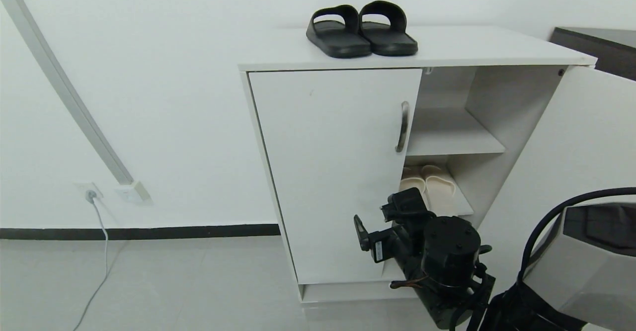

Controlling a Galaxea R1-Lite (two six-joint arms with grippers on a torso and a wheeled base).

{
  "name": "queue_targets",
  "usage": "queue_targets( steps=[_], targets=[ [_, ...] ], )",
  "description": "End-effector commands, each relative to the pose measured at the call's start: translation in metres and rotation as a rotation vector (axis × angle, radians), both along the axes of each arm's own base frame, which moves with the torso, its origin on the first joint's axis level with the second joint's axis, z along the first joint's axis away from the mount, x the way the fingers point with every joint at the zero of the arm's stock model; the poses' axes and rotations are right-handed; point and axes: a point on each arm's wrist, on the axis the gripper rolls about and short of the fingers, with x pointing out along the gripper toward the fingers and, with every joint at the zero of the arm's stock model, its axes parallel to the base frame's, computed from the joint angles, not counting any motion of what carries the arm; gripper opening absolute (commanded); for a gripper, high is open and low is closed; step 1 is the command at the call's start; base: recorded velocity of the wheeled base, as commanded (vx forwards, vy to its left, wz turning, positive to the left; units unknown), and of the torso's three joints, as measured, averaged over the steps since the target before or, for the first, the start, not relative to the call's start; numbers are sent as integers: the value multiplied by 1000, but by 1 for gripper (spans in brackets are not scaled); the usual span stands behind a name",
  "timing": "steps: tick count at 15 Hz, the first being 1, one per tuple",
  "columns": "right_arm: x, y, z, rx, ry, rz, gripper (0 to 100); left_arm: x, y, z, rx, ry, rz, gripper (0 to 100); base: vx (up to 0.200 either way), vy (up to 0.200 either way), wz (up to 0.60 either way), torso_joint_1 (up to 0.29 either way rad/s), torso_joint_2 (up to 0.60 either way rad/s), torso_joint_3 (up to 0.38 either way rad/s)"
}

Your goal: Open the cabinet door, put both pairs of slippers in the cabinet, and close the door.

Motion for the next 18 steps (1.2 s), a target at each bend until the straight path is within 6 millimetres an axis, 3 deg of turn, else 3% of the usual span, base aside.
queue_targets(
  steps=[1, 18],
  targets=[
    [-1, 1, -1, -2, 1, 2, 100, 0, 0, 0, 0, 0, 0, 0, 0, 0, 0, 105, -466, -349],
    [-3, 1, -3, -12, 10, 9, 100, 0, 0, 0, 0, 0, 2, 0, 0, 0, 0, 174, -489, -319]
  ],
)
